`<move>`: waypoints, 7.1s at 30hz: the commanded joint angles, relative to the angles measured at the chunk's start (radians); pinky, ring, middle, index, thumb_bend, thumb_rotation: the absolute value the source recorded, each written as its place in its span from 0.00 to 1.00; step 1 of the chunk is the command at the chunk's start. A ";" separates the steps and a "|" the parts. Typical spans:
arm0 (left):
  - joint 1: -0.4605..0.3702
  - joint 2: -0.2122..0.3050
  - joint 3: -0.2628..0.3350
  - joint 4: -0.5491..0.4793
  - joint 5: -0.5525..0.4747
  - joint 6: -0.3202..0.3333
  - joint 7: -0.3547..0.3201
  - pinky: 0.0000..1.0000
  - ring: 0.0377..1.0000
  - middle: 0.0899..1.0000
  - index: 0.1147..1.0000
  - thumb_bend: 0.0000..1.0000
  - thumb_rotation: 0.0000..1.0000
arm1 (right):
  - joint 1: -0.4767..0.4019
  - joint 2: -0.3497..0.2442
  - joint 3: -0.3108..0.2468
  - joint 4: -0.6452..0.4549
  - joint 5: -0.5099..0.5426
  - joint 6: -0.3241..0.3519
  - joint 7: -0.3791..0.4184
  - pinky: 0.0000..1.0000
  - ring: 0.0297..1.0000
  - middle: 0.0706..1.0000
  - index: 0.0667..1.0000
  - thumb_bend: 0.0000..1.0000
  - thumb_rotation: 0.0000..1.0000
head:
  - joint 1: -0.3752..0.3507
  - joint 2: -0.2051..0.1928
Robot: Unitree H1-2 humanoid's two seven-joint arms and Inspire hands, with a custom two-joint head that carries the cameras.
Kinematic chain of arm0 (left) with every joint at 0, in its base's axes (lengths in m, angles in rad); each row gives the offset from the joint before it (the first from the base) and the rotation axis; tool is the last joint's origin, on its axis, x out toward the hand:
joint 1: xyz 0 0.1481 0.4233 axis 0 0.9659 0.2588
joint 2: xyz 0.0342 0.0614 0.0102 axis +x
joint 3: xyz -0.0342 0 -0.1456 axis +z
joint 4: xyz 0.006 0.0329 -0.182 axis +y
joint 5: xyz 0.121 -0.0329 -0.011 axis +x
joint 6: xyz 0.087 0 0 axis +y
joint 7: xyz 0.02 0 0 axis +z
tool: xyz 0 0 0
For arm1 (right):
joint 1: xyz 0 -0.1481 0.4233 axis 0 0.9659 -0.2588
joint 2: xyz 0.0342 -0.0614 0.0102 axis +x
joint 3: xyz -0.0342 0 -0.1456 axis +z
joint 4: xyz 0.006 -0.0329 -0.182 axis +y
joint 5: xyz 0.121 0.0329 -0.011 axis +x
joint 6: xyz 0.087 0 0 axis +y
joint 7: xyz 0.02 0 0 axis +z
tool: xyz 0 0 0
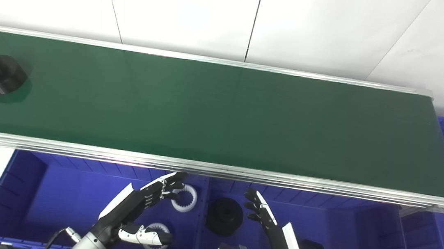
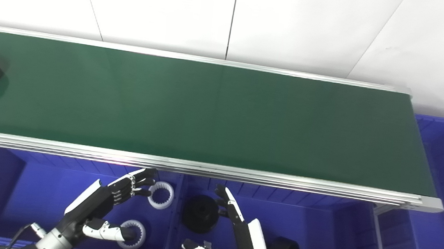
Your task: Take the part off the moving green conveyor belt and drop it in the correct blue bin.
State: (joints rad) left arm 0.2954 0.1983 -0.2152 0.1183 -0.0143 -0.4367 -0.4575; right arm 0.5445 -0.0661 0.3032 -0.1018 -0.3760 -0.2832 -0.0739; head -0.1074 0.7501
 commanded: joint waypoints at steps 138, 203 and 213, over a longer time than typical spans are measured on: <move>-0.081 0.000 -0.101 0.052 0.029 -0.033 0.018 0.78 0.87 0.92 0.88 0.95 0.45 | -1.311 0.131 0.358 0.581 -0.441 0.674 0.397 0.72 0.82 0.86 0.92 1.00 0.45 | -0.032 -0.054; -0.084 -0.005 -0.048 0.053 -0.056 -0.033 -0.065 0.86 0.89 0.92 0.89 0.91 0.41 | -1.002 -0.053 0.327 0.167 -0.474 0.623 0.224 0.25 0.31 0.40 0.47 0.53 0.00 | -0.089 0.006; -0.075 -0.009 -0.018 0.015 -0.027 -0.033 -0.072 0.88 0.89 0.91 0.88 0.91 0.43 | -0.830 -0.124 0.172 -0.327 -0.569 0.726 0.383 0.31 0.37 0.38 0.49 0.52 0.00 | -0.102 0.047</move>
State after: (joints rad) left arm 0.2318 0.1977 -0.2369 0.1554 -0.0362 -0.4372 -0.5279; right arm -0.2992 -0.1783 0.4911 -0.3921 -0.9294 0.4332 0.3076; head -0.2132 0.7961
